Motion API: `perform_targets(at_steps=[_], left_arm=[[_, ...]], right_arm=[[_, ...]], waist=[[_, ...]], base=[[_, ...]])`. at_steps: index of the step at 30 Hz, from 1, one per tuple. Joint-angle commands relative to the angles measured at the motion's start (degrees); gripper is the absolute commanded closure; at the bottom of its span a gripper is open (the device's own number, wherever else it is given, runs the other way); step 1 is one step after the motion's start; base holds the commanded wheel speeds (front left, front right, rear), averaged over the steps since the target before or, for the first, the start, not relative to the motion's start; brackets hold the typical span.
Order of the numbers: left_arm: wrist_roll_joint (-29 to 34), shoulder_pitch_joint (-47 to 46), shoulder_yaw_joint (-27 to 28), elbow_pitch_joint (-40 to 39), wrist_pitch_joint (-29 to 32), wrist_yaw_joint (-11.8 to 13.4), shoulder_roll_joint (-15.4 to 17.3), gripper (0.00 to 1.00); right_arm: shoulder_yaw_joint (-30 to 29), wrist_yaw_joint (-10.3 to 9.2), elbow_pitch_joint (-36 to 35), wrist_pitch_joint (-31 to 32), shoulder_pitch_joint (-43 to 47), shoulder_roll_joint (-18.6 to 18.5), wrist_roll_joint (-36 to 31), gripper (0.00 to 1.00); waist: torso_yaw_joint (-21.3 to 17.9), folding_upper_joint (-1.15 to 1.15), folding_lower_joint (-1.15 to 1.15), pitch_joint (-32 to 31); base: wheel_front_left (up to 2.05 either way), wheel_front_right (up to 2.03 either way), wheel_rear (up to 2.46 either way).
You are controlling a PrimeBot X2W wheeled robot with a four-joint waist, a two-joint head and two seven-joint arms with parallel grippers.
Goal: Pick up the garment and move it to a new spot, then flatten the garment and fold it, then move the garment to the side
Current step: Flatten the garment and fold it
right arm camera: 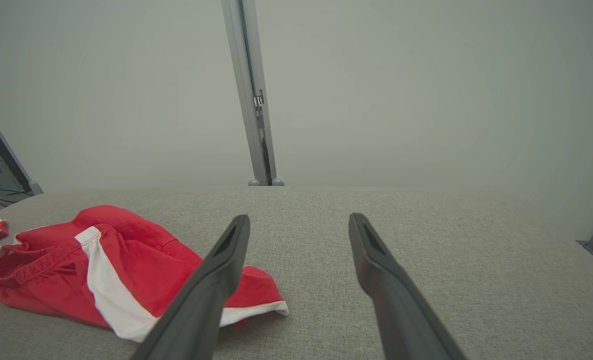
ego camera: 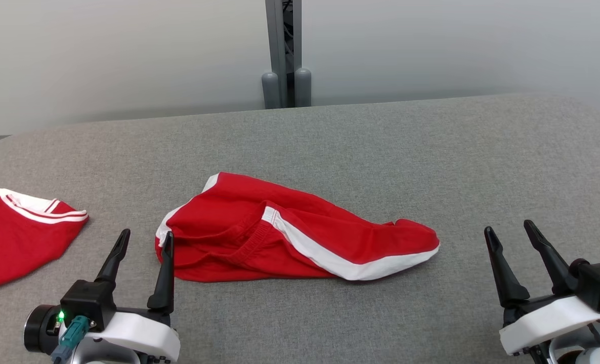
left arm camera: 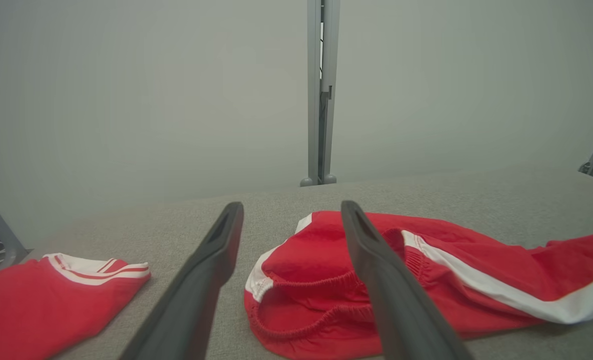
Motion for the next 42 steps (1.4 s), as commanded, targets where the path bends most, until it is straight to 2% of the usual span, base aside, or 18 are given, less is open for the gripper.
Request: perform_targets(at_steps=[1,8,15,20,28,29,30,31,32,36,42], left_arm=[[0.0,-0.7,-0.1,-0.2,0.1,0.2,0.3,0.0],[0.2,-2.1,-0.7,-0.7,0.1,0.0,-0.1,0.0],[0.6,-4.5,-1.8,-0.4,-0.2,-0.8,-0.9,0.0],[0.8,-6.6,-2.4,0.5,-0.9,-1.1,-1.5,0.0],[0.8,-8.4,-3.1,1.8,-1.7,-1.6,-2.6,0.0],[0.8,-8.6,-3.2,2.0,-1.8,-1.6,-2.7,0.0],[0.8,-8.6,-3.2,2.2,-1.9,-1.6,-2.7,0.0],[0.7,-8.7,-3.2,2.3,-2.0,-1.7,-2.8,0.0],[0.7,-8.6,-3.2,2.5,-2.0,-1.7,-2.8,0.0],[0.5,-8.7,-3.3,2.9,-2.4,-1.7,-2.9,0.0],[0.3,-8.8,-3.4,3.3,-2.5,-1.8,-2.8,0.0]], right_arm=[[-0.4,0.01,-0.4,0.4,0.2,0.0,0.1,0.0],[0.1,0.01,3.5,2.8,-2.5,-0.7,1.8,0.0],[5.1,0.01,12.7,4.0,-7.7,-2.9,4.2,0.0],[9.7,0.01,21.0,2.0,-13.8,-4.1,6.8,0.0],[15.9,0.01,31.0,0.4,-19.7,-3.7,10.2,0.0],[16.5,0.01,31.7,0.0,-20.0,-3.7,10.6,0.26],[17.2,0.01,32.6,-0.3,-20.1,-3.6,11.0,0.56],[18.0,0.01,33.3,-0.8,-20.2,-3.5,11.4,0.82],[18.3,0.01,33.6,-1.4,-20.3,-3.5,11.8,1.0],[18.4,0.0,34.4,-4.9,-19.8,-3.8,13.1,1.0],[15.6,0.0,30.8,-8.1,-15.7,-5.1,13.4,1.0]], waist=[[0.1,0.0,0.0,0.2],[0.5,0.0,0.0,1.8],[2.1,0.0,0.0,4.7],[3.5,0.0,0.0,7.7],[4.6,0.0,0.0,10.0],[4.7,0.0,0.0,10.1],[4.7,0.0,0.0,10.2],[4.7,0.0,0.0,10.3],[4.6,0.0,0.0,10.4],[3.9,0.0,0.0,10.3],[2.2,0.0,0.0,9.6]], base=[[0.0,0.0,0.0],[0.0,0.0,0.0],[0.0,0.0,0.0],[0.0,0.0,0.0],[0.0,0.0,0.0],[0.0,0.0,0.0],[0.0,0.0,0.0],[0.0,0.0,0.0],[0.0,0.0,0.0],[0.0,0.0,0.0],[0.0,0.0,0.0]])
